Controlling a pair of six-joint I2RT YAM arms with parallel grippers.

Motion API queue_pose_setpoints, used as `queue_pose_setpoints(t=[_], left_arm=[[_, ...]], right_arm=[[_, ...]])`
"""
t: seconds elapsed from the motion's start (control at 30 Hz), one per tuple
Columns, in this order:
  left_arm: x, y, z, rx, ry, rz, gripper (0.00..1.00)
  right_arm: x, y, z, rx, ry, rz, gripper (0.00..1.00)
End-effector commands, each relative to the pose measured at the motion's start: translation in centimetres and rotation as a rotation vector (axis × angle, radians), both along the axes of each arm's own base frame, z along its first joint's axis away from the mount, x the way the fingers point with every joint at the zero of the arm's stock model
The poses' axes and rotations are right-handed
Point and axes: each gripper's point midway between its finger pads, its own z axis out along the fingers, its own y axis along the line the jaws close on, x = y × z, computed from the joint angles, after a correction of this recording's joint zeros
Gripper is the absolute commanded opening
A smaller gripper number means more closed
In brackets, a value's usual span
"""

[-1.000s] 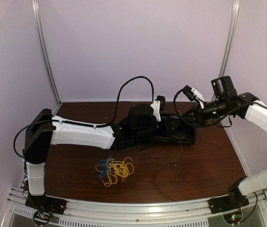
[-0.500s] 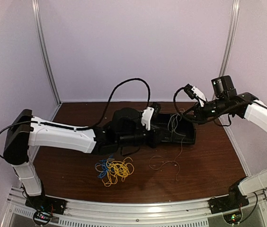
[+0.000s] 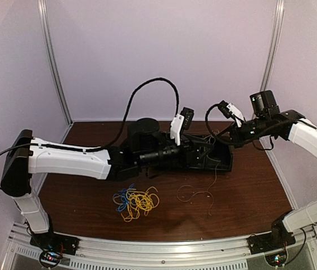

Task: Untangle the cables

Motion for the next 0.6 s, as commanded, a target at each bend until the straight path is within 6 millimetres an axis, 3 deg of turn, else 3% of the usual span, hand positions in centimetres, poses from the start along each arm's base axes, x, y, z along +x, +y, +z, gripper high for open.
queue_pose_setpoints(t=[0.0,0.17,0.27,0.43,0.57], left_arm=[[0.4,-2.1,-0.3,-0.025,0.017,-0.005,0.55],[2.4,-3.8,-1.7,0.027,0.045,0.062,0.70],[4.0,-3.7,-2.6,0.064,0.034,0.149,0.77],[6.6,-2.9,-4.1,0.152,0.014,0.306,0.78],[7.6,-2.6,-4.9,0.181,-0.005,0.362,0.79]], right_arm=[[0.1,0.2,0.8,0.032,-0.001,0.001,0.00],[-0.3,0.6,1.2,0.058,0.028,0.017,0.00],[-0.5,0.8,1.5,0.072,0.039,0.028,0.00],[-1.0,1.1,1.8,0.092,0.043,0.045,0.00],[-1.5,1.4,1.9,0.112,0.059,0.073,0.00]])
